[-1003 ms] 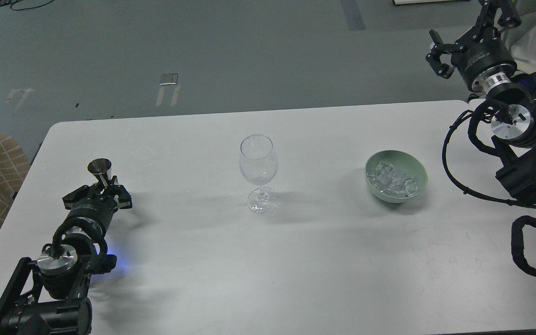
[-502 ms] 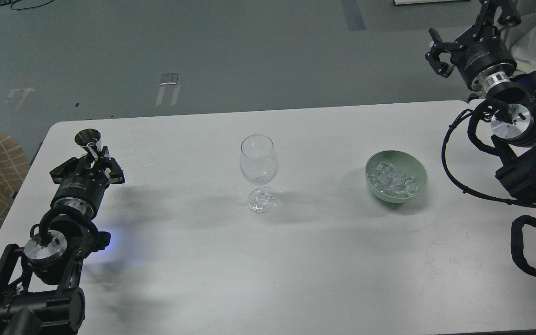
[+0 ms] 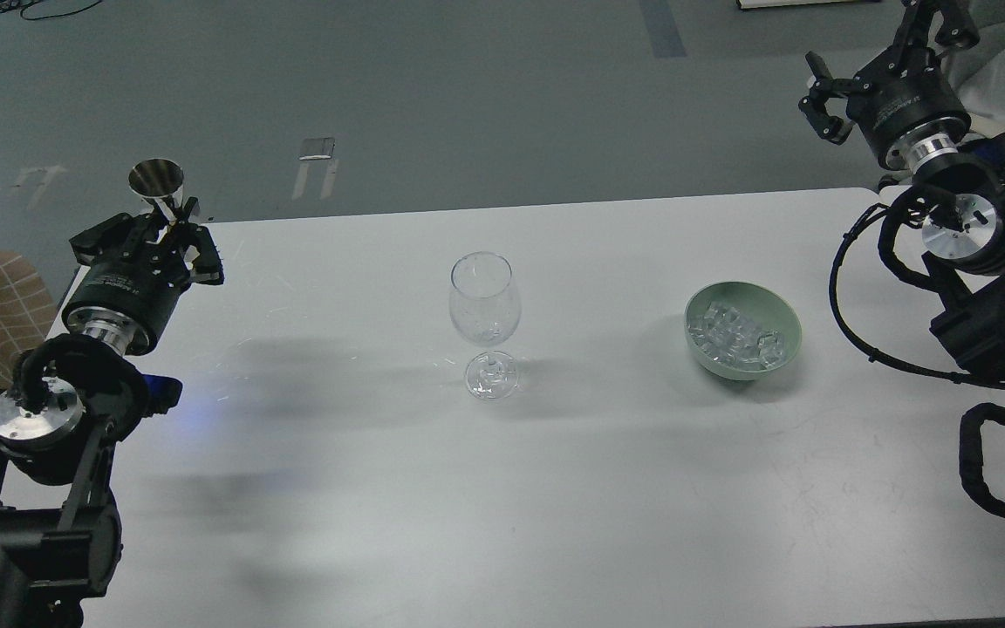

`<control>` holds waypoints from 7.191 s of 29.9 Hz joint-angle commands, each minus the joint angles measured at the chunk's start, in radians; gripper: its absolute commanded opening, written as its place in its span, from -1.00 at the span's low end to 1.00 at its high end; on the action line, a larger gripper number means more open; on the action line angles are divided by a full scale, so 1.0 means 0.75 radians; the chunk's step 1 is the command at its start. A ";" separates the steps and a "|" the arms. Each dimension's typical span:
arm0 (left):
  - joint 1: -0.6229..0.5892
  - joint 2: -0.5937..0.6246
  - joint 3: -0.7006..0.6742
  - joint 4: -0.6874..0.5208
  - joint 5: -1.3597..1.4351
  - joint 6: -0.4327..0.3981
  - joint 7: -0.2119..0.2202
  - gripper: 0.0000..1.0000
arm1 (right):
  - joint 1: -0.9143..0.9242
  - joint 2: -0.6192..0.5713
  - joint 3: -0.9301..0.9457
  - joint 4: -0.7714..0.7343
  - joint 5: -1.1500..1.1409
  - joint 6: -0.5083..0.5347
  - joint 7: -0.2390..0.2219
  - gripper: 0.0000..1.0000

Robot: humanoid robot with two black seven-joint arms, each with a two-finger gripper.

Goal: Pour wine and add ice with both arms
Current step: 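Lift the jigger upright off the table with the left gripper, then carry the jigger with the left gripper above the wine glass, then tilt the jigger over the wine glass to pour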

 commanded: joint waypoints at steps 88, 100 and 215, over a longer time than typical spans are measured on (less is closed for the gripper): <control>-0.134 -0.057 0.671 -0.408 0.879 0.297 0.155 -1.00 | -0.047 -0.036 0.002 0.042 0.005 0.000 0.004 1.00; -0.138 -0.061 0.710 -0.406 0.977 0.295 0.153 -1.00 | -0.047 -0.034 0.002 0.048 0.005 0.000 0.004 1.00; -0.144 -0.051 0.904 -0.377 2.043 0.241 0.084 -1.00 | -0.053 -0.038 0.006 0.050 0.005 0.000 0.006 1.00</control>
